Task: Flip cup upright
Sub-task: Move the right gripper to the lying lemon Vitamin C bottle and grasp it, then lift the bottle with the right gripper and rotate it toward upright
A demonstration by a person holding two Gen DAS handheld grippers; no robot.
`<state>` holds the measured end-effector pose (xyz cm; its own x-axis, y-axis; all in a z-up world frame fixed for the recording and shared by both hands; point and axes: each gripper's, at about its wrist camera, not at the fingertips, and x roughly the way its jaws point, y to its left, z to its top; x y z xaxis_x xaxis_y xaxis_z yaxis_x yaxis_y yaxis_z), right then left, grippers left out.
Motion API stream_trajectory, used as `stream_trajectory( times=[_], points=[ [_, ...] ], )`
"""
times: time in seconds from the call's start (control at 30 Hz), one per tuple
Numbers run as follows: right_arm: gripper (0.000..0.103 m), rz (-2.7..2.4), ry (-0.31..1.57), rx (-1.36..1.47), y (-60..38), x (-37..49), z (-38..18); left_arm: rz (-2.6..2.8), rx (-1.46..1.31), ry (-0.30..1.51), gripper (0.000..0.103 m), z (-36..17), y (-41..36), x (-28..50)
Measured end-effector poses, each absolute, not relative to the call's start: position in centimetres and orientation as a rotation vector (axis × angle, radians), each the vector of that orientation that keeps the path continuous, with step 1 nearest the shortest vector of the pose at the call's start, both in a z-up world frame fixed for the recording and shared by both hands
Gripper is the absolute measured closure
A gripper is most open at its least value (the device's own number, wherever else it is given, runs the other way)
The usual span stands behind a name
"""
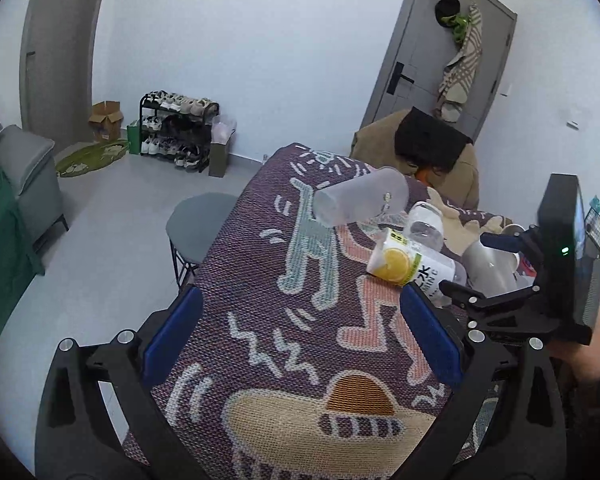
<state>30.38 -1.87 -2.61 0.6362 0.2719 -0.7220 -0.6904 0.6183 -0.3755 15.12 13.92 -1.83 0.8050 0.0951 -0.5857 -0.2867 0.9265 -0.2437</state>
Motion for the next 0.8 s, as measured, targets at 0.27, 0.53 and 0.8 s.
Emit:
stream_trajectory(
  times=[0.27,0.53,0.8],
  points=[
    [0.023,0.553,0.67,-0.934,1.7,31.8,-6.7,0.236,-0.358,0.633,0.005,-3.3,15.7,15.2],
    [0.039,0.476,0.643,-1.155,3.2,32.3,-10.4,0.24,-0.384,0.644,0.005,-4.1,17.0,14.7],
    [0.04,0.443,0.57,-1.074,1.5,28.8,-7.6,0.189,-0.358,0.661,0.005,-3.9,15.8,14.9]
  ],
)
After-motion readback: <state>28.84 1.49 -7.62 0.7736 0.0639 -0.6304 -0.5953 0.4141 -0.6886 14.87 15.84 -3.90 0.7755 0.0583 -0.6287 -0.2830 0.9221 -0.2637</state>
